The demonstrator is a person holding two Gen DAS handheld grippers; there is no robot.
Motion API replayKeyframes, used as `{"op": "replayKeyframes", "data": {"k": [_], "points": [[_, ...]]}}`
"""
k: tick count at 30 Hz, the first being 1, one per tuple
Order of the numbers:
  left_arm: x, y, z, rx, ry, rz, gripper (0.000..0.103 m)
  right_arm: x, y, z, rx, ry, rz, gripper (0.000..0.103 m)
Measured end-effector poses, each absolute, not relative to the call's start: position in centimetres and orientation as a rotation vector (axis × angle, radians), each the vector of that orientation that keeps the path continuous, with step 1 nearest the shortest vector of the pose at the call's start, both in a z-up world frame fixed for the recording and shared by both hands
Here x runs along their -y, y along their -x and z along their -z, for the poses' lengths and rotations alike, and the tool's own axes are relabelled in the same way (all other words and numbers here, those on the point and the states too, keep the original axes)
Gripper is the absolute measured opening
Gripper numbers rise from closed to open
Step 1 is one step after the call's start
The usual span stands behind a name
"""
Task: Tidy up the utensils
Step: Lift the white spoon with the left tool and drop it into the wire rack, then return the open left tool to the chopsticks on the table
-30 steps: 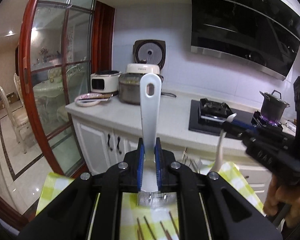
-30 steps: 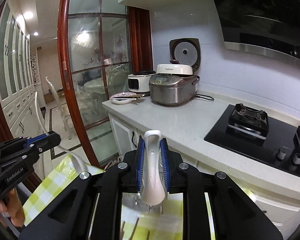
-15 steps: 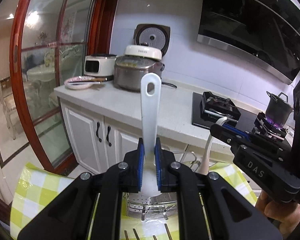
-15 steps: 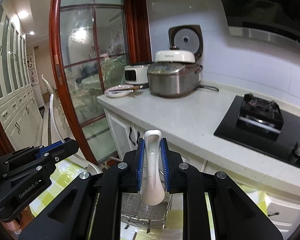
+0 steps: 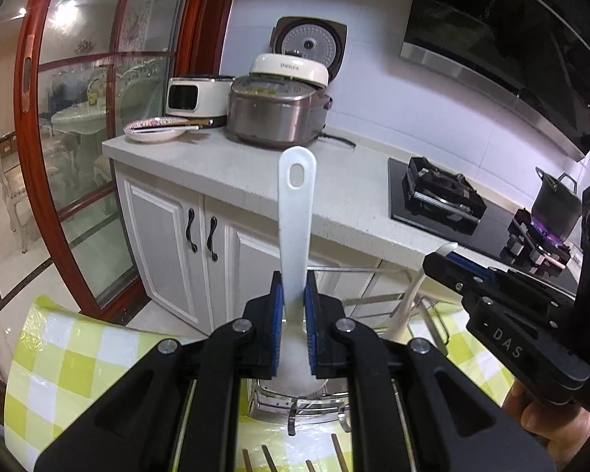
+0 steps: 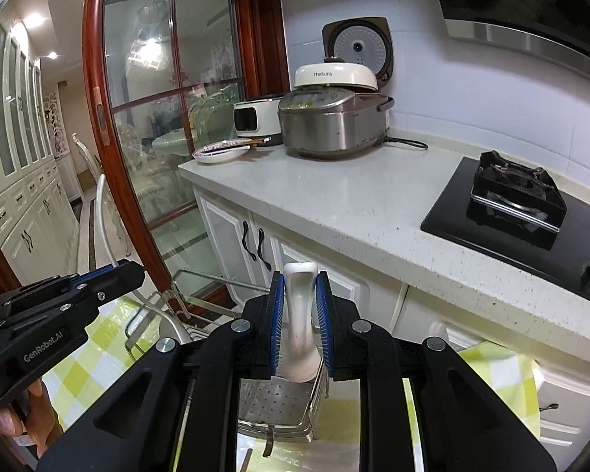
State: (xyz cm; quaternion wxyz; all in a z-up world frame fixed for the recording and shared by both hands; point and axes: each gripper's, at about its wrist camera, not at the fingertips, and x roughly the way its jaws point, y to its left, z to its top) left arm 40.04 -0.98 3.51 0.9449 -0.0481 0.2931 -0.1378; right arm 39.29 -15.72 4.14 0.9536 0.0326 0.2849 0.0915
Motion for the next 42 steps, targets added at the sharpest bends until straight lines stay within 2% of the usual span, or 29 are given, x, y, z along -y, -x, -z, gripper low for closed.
{"op": "replayKeyframes", "data": {"k": [3,4,6,7,8,15,17,23,28,34,42], "points": [[0.7,-40.3,-2.9,-0.61,0.109,0.277,0.011,16.0,-39.4,-3.5,-0.597,-0.07,-0.172,0.021],[0.6,-40.4,-2.7,-0.616,0.115,0.281,0.014,16.3,-39.5,-3.3,-0.603,-0.075,-0.168,0.026],[0.4,-40.3,-2.5,-0.62,0.119,0.279,0.021,16.7,-39.3,-3.2,-0.6,-0.081,-0.149,0.046],[0.3,-40.2,-2.5,-0.619,0.12,0.279,0.026,16.9,-39.2,-3.3,-0.594,-0.085,-0.145,0.06],[0.2,-40.1,-2.6,-0.618,0.121,0.28,0.029,17.1,-38.9,-3.3,-0.584,-0.087,-0.142,0.063],[-1.1,-37.5,-3.2,-0.588,0.15,0.282,0.041,19.4,-36.3,-3.1,-0.582,-0.124,-0.104,0.068],[-2.0,-35.8,-3.2,-0.57,0.172,0.278,0.048,20.4,-34.7,-2.9,-0.575,-0.136,-0.085,0.073],[-5.0,-30.0,-1.8,-0.553,0.227,0.227,0.057,22.2,-29.2,-0.7,-0.598,-0.183,-0.041,0.079],[-7.1,-24.8,0.7,-0.566,0.206,0.167,0.058,21.6,-24.3,2.5,-0.668,-0.171,0.005,0.082],[-7.8,-20.0,5.0,-0.688,0.148,0.137,0.061,19.9,-19.6,5.9,-0.748,-0.135,0.041,0.084],[-6.1,-18.3,9.1,-0.85,0.058,0.16,0.061,18.6,-16.9,9.0,-0.847,-0.078,0.013,0.084]]}}
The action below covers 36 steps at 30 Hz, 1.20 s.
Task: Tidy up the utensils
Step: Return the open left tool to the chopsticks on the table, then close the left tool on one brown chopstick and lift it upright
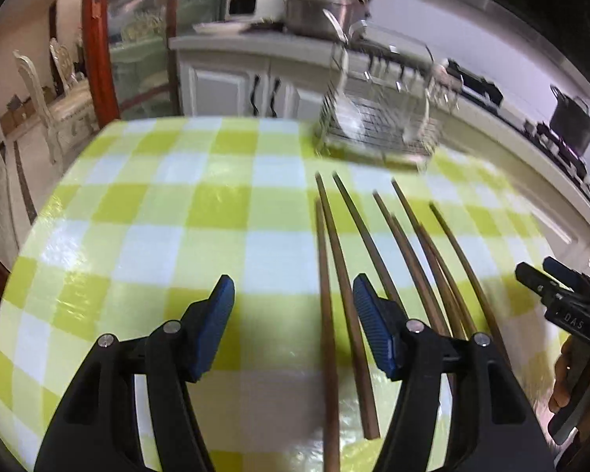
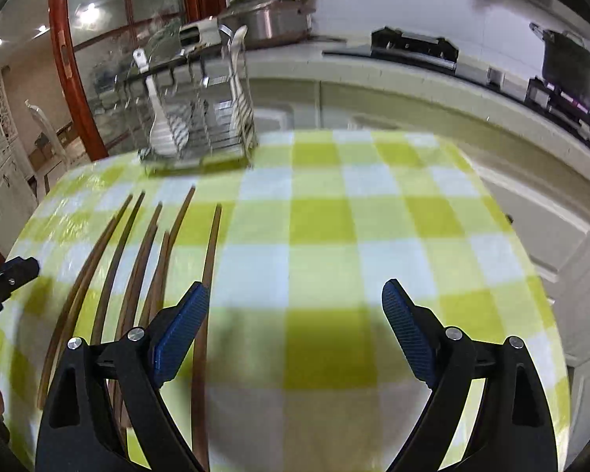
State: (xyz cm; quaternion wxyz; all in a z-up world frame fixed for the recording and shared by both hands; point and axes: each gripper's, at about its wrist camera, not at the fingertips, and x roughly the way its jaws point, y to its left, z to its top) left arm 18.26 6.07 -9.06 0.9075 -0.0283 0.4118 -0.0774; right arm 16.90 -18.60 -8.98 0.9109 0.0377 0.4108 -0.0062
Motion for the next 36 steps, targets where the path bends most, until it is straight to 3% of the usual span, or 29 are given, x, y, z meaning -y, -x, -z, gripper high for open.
{"op": "replayKeyframes", "data": {"k": [3,7,10,30,36], "points": [[-5.3,-18.4,9.7,-0.874,0.027,0.169,0.054,18.0,-16.9,9.6,-0.891,-0.043,-0.007,0.084],[-4.7,-19.3,10.5,-0.916,-0.006,0.171,0.037,17.6,-16.7,10.1,-0.912,-0.042,-0.045,0.084],[-4.2,-20.1,10.8,-0.934,-0.021,0.17,0.032,17.6,-16.8,10.4,-0.924,-0.035,-0.04,0.084],[-1.8,-22.8,12.3,-0.993,-0.129,0.158,0.024,18.1,-17.6,11.0,-0.96,-0.039,-0.044,0.084],[-1.6,-22.7,12.2,-1.0,-0.136,0.167,0.017,18.0,-17.9,11.2,-0.967,-0.039,-0.044,0.084]]}}
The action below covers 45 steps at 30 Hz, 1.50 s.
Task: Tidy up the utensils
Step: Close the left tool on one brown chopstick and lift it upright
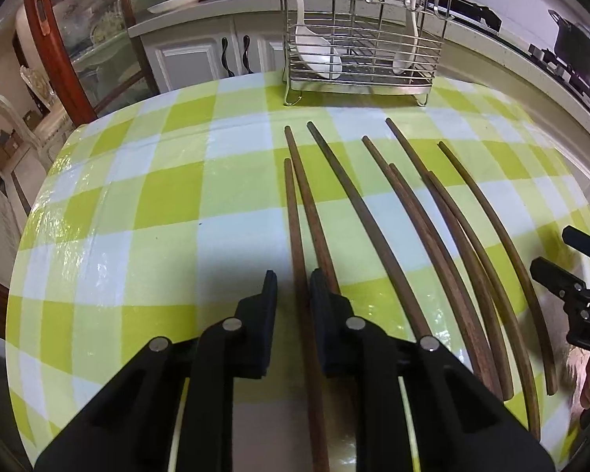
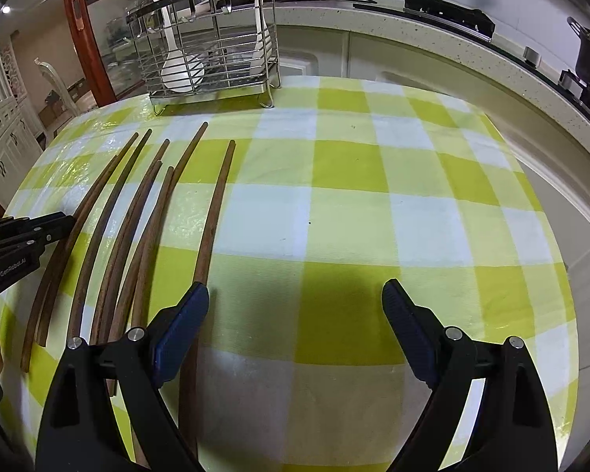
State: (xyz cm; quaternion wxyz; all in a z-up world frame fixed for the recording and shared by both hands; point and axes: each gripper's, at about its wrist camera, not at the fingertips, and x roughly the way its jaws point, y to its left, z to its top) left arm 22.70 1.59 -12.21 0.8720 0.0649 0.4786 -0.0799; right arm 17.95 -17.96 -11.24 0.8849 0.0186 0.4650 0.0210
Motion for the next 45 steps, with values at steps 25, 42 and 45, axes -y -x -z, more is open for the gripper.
{"op": "replayKeyframes", "data": {"k": [25,42,45], "points": [[-2.5,-21.5,12.3,-1.003,-0.096,0.18,0.009,13.8,-21.0,11.1,-1.009,0.034,-0.12,0.052],[-3.1,-21.4,12.0,-0.992,-0.053,0.188,0.007,14.2,-20.6,10.5,-0.989,-0.026,-0.177,0.01],[-3.3,-21.2,11.4,-0.974,-0.047,0.183,0.007,14.6,-20.4,9.8,-0.969,-0.04,-0.176,0.01]]}}
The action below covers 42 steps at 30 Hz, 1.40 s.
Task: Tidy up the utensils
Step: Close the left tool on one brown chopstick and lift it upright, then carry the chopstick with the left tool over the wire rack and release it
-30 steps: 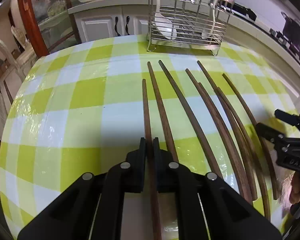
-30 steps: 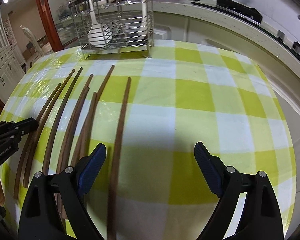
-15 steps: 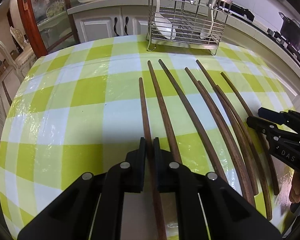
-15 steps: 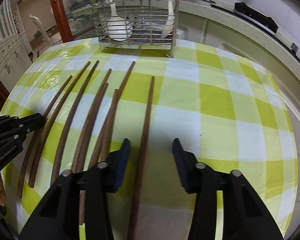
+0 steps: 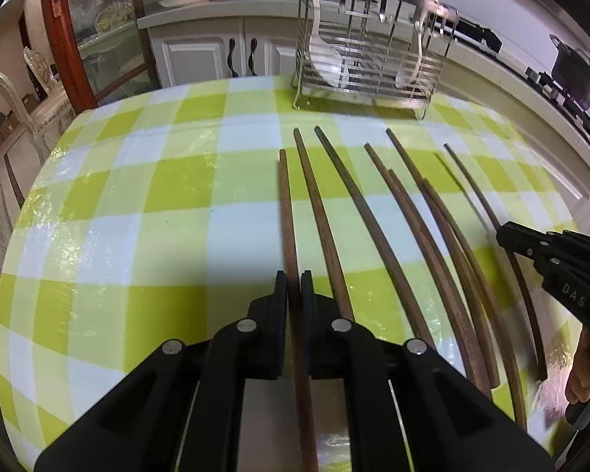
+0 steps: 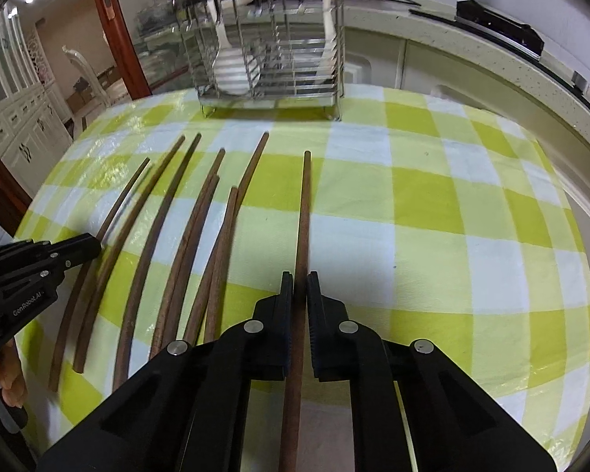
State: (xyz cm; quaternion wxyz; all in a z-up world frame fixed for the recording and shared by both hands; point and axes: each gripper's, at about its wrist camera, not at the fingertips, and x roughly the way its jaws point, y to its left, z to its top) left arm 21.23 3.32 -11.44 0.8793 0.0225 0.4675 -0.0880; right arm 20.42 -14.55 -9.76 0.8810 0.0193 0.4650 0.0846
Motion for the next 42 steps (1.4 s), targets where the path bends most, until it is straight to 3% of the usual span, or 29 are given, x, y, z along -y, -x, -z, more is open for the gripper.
{"op": "replayKeyframes", "data": {"k": [20,42], "points": [[-5.0,-17.7,2.8,-0.74,0.021,0.164,0.007,16.6,-16.7,0.9,-0.768,-0.062,-0.167,0.01],[-5.3,-15.6,0.4,-0.662,0.036,0.16,0.007,17.3,-14.5,-1.0,-0.693,-0.061,-0.154,0.009]]}}
